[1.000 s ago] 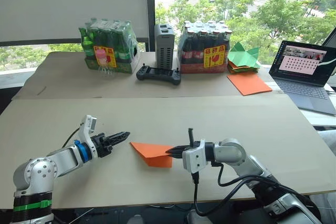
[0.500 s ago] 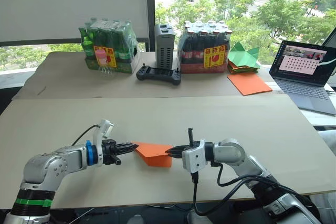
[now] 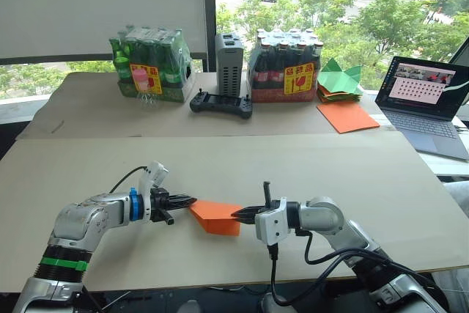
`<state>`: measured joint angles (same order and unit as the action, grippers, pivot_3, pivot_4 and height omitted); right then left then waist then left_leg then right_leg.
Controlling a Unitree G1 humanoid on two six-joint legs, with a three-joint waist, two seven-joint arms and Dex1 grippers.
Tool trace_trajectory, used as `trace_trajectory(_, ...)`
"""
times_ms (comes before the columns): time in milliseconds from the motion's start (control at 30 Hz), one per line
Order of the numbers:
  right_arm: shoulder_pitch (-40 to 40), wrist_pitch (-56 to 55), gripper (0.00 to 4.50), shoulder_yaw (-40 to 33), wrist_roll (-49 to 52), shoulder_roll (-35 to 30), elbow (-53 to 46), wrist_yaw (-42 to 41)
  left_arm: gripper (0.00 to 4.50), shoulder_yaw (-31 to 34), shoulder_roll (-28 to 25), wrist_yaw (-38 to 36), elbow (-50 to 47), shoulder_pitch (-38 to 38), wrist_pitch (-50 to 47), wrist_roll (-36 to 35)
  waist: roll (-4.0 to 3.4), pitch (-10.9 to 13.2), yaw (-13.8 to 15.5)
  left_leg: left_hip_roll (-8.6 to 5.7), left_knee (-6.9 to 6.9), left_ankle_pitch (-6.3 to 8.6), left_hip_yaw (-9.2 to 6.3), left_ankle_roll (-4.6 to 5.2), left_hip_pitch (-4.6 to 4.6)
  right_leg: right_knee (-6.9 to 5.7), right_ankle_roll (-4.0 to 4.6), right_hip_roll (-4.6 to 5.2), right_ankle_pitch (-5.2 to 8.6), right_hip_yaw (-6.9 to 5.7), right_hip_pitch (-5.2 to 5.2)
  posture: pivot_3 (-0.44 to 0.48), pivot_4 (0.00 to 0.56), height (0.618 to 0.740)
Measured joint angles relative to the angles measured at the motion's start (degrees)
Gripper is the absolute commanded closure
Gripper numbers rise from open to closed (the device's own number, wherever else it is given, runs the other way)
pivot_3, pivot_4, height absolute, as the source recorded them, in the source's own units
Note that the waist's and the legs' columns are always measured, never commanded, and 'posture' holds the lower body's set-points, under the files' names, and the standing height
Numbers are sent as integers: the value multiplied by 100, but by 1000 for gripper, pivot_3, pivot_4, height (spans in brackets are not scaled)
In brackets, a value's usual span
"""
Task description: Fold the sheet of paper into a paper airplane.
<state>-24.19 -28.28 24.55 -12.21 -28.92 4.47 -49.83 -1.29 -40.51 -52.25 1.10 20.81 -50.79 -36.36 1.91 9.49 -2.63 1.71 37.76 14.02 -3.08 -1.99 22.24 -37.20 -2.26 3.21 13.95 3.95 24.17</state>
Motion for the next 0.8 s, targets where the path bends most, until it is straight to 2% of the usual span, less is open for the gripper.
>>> trace_trajectory(367,43,101,4500,-7,-3,1,-100,16,4478,-251,132,-330,397,184,445,563,0,0,13,-1,1,0,0,0,0,0,0,1,0,0,-2,0,150,740)
trace_trajectory(800,399,1585,4500,-66,699,53,-637,-365,4478,-328,235,-482,435,221,564,725,0,0,26,-1,4,0,0,1,-2,0,-1,1,0,0,-7,0,150,740)
